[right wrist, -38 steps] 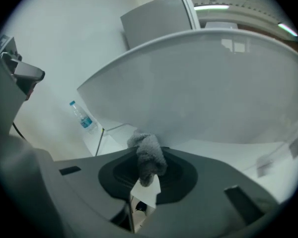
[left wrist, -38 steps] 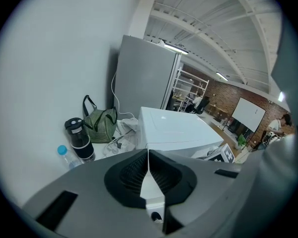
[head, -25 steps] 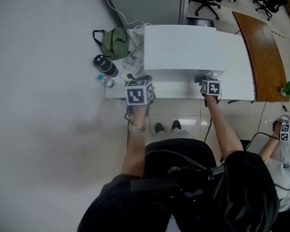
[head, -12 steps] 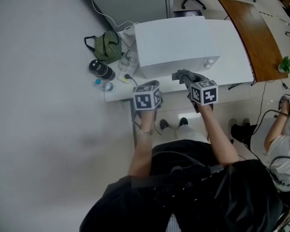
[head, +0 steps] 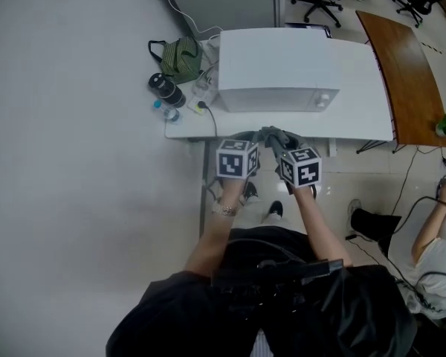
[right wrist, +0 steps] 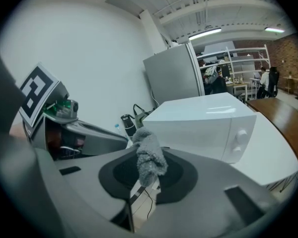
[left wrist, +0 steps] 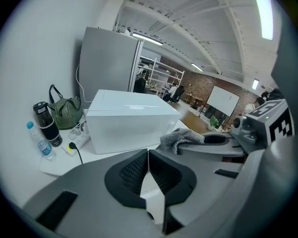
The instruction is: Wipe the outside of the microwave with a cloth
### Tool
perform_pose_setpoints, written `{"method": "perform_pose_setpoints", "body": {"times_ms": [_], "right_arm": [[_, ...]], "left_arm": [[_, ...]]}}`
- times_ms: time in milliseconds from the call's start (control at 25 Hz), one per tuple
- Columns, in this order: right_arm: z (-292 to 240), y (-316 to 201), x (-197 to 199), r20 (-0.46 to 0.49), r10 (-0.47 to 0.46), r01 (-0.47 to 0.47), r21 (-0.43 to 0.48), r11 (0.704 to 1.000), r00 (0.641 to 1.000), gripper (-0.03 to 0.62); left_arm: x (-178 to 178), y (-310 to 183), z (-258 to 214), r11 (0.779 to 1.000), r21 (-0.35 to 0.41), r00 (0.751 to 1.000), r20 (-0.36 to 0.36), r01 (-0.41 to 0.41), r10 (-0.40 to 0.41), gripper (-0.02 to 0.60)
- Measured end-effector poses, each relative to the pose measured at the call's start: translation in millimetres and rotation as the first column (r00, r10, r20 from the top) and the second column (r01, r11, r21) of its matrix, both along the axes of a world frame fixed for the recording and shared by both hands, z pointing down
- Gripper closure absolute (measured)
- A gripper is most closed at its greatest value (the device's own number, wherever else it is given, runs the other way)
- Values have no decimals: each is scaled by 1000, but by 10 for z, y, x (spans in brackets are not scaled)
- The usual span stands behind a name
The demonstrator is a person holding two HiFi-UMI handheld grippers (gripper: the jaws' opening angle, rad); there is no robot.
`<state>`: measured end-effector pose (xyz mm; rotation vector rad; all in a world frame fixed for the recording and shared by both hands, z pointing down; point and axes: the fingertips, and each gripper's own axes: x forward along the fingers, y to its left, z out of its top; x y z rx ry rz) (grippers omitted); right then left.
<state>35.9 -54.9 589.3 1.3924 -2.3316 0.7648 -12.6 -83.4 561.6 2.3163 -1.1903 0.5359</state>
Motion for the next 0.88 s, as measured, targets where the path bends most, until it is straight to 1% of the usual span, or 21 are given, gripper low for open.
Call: {"method": "perform_pose_setpoints", "body": {"times_ms": [120,200,320,520,640,760,880], "right_arm": [[22,179,-93,38,-45,46,-14,999,998,534],[-43,227,-85,49,-56,56,-1,998,997,534],[-118,224,-11,22,-52,52,15,999,998,534],[-277,120,78,-21,-33,33,33,999,999,534],[-322,100,18,-14,-42,42,42,998,999,534],[-387,155,-109,5,-70,70,55,996,998,534],[-431,171,-213,3,-92,92,71,993,996,534]], "left_arm": [[6,163,25,999,-13,1000,4,29,-29,574],[51,208,7,1000,-9,1000,9,27,-27,574],[113,196,-43,1000,8,1000,25,14,-14,574],[134,138,-242,999,45,1000,19,-4,3,574],[106,124,-296,998,63,999,30,-13,11,574],[45,76,-346,998,68,1000,15,5,-6,574],[-18,21,-414,996,86,1000,10,22,-23,574]]}}
